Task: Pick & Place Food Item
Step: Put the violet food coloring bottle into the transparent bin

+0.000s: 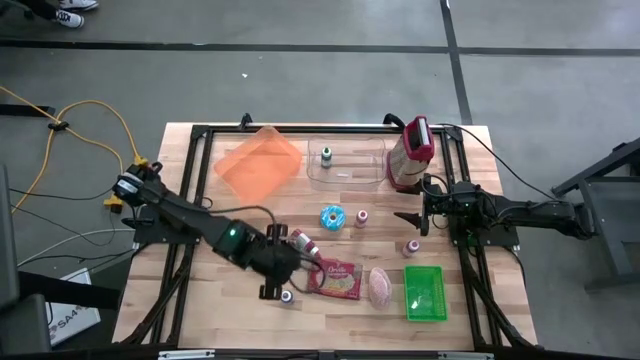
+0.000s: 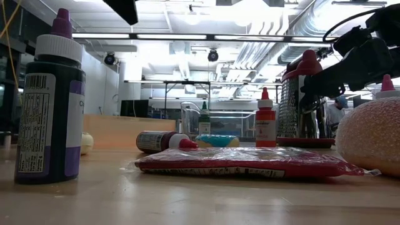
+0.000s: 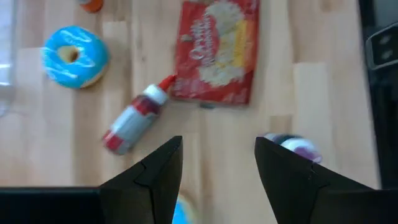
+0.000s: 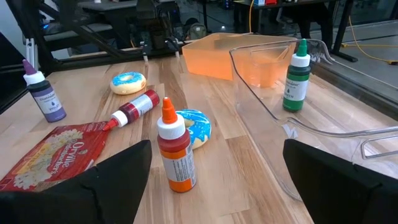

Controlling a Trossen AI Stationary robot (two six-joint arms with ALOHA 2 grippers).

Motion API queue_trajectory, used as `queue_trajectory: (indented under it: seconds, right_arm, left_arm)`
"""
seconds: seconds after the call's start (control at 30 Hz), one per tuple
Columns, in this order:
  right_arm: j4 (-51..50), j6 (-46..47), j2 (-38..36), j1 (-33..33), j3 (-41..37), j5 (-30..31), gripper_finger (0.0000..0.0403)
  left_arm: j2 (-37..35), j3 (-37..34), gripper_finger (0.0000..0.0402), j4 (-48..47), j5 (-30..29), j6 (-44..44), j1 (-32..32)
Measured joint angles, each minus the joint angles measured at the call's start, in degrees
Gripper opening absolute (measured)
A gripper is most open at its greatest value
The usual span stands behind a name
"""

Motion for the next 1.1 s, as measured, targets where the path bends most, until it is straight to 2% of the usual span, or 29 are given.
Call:
queue_trajectory:
  seconds: [0.13, 0.5, 0.87, 1.1]
  right_arm:
    - [0.0, 0.0, -0.02, 0.0, 0.0, 0.0, 0.0353]
    - [-0.04, 0.0, 0.0, 0.0, 0.01, -0.01, 0.0353]
    - [-0.04, 0.0, 0.0, -0.01, 0.0, 0.0, 0.0353]
    - [-0.04, 0.0, 0.0, 0.0, 0.0, 0.0, 0.0353]
  left_arm:
    - [-0.09, -1.52, 0.0194, 2.92, -3.02, -6.14, -2.34]
    - [-2.77, -6.88, 0.0194, 3.12, -11.52, -13.36, -9.67]
    - [-2.87, -11.67, 0.0194, 9.22, -12.44, -16.78, -15.67]
    - [-3.05, -15.25, 0.0194, 13.07, -16.89, -19.91, -19.39]
